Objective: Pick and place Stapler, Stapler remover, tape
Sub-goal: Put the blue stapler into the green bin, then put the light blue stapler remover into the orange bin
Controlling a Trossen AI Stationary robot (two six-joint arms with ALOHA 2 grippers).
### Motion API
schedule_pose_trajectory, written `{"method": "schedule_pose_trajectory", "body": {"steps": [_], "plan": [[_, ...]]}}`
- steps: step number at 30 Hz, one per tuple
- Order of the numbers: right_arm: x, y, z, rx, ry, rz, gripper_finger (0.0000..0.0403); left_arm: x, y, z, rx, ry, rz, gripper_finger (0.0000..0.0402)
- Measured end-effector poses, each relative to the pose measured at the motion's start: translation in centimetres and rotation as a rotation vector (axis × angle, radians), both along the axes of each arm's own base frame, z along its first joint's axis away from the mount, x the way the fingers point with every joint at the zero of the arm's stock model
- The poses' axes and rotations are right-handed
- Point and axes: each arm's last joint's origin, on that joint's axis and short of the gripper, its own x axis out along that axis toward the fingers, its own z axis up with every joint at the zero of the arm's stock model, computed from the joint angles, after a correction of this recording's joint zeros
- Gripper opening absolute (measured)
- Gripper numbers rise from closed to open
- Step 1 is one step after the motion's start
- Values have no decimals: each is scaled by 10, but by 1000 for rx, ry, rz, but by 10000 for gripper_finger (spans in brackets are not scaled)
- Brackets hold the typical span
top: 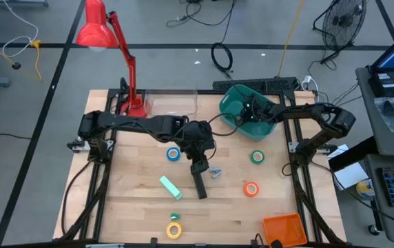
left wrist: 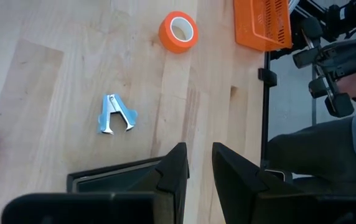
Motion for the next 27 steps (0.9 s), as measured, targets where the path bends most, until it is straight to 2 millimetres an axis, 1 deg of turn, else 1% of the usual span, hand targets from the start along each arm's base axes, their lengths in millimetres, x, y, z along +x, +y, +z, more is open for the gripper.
{"method": "schedule_pose_trajectory", "body": {"steps": [13,18,21,27], "plan": [[0,0,6,-28,-11,26,84,0,3,0,6,-6,-6,76],[0,1,6,-12,-20,37,87,1,3,0,6,-12,-6,76],[0,1,6,-10,-21,40,102,1,2,1,7,-19,-7,76],[-1,2,5,3,-9,34,155,2,2,1,6,-29,-7,76]]}}
